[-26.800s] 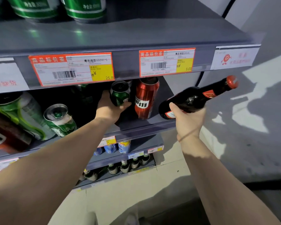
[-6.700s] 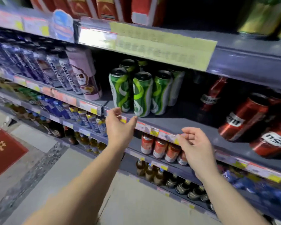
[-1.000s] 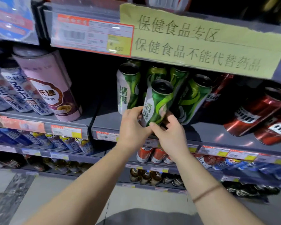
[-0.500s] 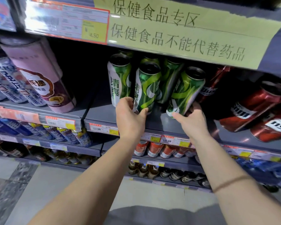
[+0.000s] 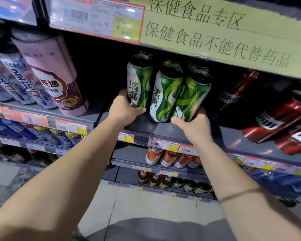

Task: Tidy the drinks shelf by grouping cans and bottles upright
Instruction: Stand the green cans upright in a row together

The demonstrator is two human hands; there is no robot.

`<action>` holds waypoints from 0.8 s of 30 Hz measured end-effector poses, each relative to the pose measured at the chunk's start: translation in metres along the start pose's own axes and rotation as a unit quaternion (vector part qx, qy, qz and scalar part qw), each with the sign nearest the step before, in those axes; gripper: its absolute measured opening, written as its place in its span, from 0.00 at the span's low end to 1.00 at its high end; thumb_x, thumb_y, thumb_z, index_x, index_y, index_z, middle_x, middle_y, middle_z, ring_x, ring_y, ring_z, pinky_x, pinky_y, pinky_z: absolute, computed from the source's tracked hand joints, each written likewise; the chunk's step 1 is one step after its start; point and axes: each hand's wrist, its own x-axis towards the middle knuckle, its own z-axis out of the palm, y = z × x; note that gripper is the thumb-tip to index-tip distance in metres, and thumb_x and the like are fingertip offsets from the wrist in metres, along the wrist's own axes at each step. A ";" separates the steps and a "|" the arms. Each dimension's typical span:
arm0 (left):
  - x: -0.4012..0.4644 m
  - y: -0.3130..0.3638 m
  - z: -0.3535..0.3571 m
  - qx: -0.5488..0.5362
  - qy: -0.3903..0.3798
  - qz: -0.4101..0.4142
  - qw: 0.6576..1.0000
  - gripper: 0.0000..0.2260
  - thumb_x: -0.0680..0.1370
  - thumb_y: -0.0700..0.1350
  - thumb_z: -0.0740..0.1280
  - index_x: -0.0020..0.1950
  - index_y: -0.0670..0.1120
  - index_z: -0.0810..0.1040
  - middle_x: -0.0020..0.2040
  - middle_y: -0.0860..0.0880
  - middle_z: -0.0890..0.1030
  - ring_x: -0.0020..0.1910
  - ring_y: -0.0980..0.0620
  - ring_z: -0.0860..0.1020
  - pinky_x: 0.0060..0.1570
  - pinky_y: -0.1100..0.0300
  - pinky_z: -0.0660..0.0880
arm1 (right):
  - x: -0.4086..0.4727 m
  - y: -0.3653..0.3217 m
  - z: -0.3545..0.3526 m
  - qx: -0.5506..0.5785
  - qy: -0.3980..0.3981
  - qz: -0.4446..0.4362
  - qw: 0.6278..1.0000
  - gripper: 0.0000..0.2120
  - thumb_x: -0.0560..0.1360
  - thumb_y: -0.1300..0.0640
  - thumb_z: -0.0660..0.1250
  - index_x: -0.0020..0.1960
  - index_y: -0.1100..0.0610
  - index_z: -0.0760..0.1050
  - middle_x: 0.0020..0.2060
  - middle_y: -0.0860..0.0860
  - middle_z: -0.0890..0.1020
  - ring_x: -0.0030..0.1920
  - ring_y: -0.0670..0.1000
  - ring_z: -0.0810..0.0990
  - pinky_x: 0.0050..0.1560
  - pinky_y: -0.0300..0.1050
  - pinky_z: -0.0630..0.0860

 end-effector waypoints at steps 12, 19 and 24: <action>-0.009 -0.004 0.002 -0.005 0.024 0.032 0.999 0.29 0.65 0.50 0.81 0.63 0.50 0.74 0.52 0.56 0.81 0.54 0.53 0.79 0.56 0.56 0.76 | 0.002 0.000 0.003 0.020 0.023 -0.014 0.999 0.22 0.64 0.45 0.78 0.49 0.53 0.72 0.50 0.50 0.79 0.48 0.52 0.79 0.47 0.45 0.76; -0.013 -0.002 0.014 0.053 0.037 0.028 0.998 0.55 0.44 0.77 0.73 0.63 0.48 0.72 0.55 0.51 0.82 0.56 0.51 0.81 0.51 0.50 0.81 | 0.015 0.013 -0.005 0.105 -0.107 -0.017 0.989 0.35 0.60 0.46 0.79 0.64 0.47 0.70 0.54 0.43 0.81 0.56 0.44 0.80 0.60 0.48 0.76; -0.026 0.011 0.016 0.067 0.061 0.012 0.996 0.54 0.46 0.73 0.76 0.64 0.47 0.68 0.55 0.49 0.80 0.58 0.47 0.79 0.53 0.47 0.79 | 0.017 0.009 0.009 0.033 0.017 -0.012 0.999 0.41 0.50 0.32 0.75 0.59 0.48 0.72 0.53 0.48 0.79 0.57 0.51 0.77 0.58 0.53 0.77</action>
